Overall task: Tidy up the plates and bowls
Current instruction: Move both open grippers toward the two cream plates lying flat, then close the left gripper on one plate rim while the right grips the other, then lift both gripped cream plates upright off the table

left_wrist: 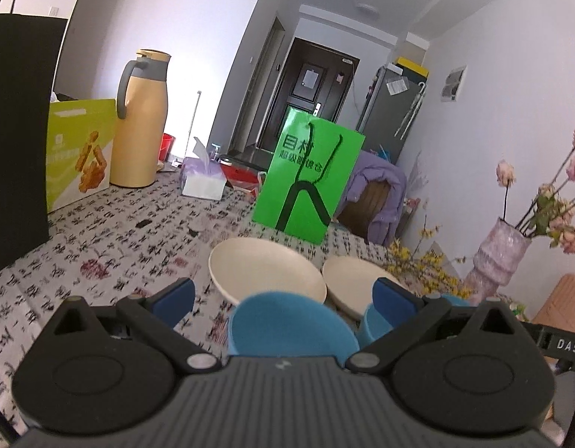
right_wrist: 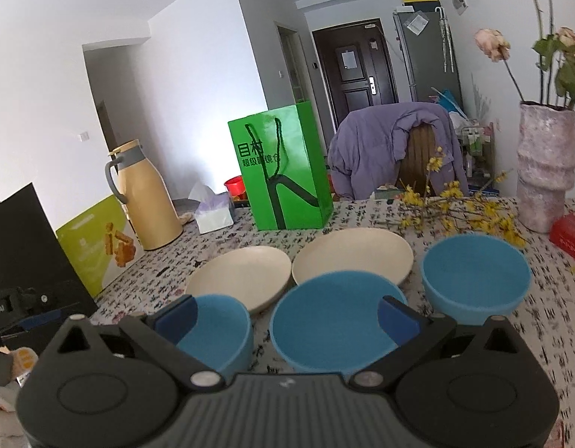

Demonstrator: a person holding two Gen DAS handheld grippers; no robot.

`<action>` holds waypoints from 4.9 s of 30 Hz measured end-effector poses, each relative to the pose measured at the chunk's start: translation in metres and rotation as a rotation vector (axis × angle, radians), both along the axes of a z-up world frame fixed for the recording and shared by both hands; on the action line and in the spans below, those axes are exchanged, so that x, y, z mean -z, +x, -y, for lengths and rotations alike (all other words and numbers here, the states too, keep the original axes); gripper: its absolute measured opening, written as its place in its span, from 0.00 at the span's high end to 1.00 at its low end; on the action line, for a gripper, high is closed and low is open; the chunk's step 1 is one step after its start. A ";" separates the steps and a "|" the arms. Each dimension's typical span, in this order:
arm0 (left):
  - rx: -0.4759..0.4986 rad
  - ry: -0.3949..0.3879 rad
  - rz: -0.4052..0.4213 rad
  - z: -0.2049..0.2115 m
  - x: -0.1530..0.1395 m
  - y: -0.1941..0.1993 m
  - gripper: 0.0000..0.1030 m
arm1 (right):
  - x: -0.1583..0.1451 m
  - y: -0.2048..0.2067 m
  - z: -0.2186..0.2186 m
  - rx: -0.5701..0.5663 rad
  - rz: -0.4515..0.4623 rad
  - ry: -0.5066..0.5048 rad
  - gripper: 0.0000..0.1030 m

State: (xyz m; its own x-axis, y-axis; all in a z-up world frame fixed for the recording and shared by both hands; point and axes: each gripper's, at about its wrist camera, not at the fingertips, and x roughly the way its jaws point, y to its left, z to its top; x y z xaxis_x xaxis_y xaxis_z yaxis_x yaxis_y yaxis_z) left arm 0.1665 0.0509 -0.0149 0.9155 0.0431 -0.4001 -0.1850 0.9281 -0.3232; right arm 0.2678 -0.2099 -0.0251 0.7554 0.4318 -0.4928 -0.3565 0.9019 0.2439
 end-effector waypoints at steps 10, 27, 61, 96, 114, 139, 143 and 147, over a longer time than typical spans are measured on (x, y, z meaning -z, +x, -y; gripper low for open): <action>-0.016 -0.058 0.014 -0.024 -0.011 0.048 0.00 | -0.004 0.062 -0.023 0.002 -0.044 0.007 0.00; -0.043 -0.246 0.003 -0.069 -0.023 0.139 0.00 | -0.012 0.164 -0.051 0.026 -0.148 0.047 0.00; -0.057 -0.278 -0.336 -0.142 0.070 0.263 0.00 | 0.069 0.243 -0.169 0.054 -0.448 -0.155 0.11; -0.019 -0.148 -0.442 -0.133 0.127 0.270 0.32 | 0.105 0.241 -0.194 0.153 -0.489 -0.290 0.60; -0.025 -0.120 -0.442 -0.130 0.132 0.272 0.46 | 0.117 0.255 -0.209 0.129 -0.446 -0.386 0.62; -0.002 -0.049 -0.430 -0.121 0.136 0.274 0.82 | 0.123 0.260 -0.213 0.037 -0.368 -0.478 0.86; -0.009 -0.003 -0.427 -0.116 0.136 0.274 0.82 | 0.122 0.259 -0.212 0.030 -0.365 -0.474 0.87; -0.010 0.009 -0.424 -0.114 0.136 0.274 0.82 | 0.122 0.258 -0.212 0.024 -0.358 -0.475 0.87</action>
State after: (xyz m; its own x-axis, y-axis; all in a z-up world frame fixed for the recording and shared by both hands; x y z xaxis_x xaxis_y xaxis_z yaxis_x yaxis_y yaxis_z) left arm 0.4408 0.1653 -0.1505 0.6695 0.0565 -0.7406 -0.3093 0.9277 -0.2089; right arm 0.5262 0.0017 -0.1470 0.5136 0.0866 -0.8537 -0.3046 0.9485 -0.0870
